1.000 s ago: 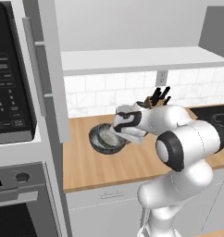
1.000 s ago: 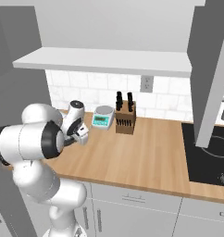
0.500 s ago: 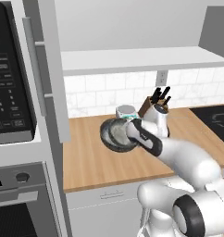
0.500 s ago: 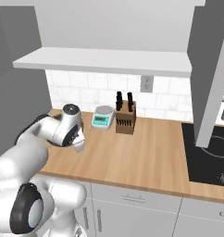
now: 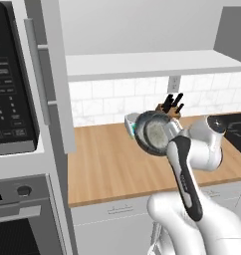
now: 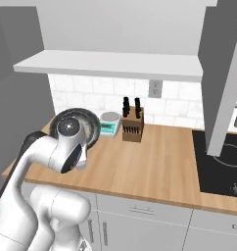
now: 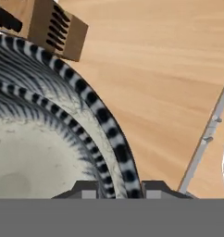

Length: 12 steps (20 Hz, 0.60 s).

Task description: Pick up the bowls on the counter and stack them on top of one another in the open cabinet. Place the smaller bowl on top of the larger bowl.

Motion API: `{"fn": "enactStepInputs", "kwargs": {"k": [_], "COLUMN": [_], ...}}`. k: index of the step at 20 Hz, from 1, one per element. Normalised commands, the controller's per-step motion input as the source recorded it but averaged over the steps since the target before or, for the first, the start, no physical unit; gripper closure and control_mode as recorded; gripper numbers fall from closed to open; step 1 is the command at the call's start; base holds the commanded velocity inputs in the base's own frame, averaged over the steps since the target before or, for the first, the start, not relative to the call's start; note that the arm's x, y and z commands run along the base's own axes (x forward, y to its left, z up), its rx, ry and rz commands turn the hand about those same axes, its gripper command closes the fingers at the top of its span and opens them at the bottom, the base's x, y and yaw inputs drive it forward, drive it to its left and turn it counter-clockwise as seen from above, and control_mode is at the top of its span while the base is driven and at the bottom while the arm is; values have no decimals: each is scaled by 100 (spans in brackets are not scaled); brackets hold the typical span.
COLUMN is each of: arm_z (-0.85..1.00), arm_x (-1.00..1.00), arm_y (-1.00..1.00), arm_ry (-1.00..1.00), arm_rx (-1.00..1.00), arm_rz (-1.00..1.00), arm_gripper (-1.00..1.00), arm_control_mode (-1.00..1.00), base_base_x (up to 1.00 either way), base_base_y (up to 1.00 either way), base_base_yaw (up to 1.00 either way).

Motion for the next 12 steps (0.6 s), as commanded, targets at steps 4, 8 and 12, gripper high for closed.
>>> {"fn": "enactStepInputs", "kwargs": {"k": [4, 8, 12], "arm_z": [100, 100, 100], "arm_x": [-84, -65, -20], "arm_y": [-56, -44, -16], "arm_ry": [-10, -14, -4], "arm_rx": [14, 10, 2], "arm_rz": [-18, -14, -14], "arm_gripper": [100, 100, 100], "arm_control_mode": [-100, -100, -100], "base_base_x": [0, 0, 0], "base_base_y": [0, 0, 0], "base_base_yaw": [0, 0, 0]}}
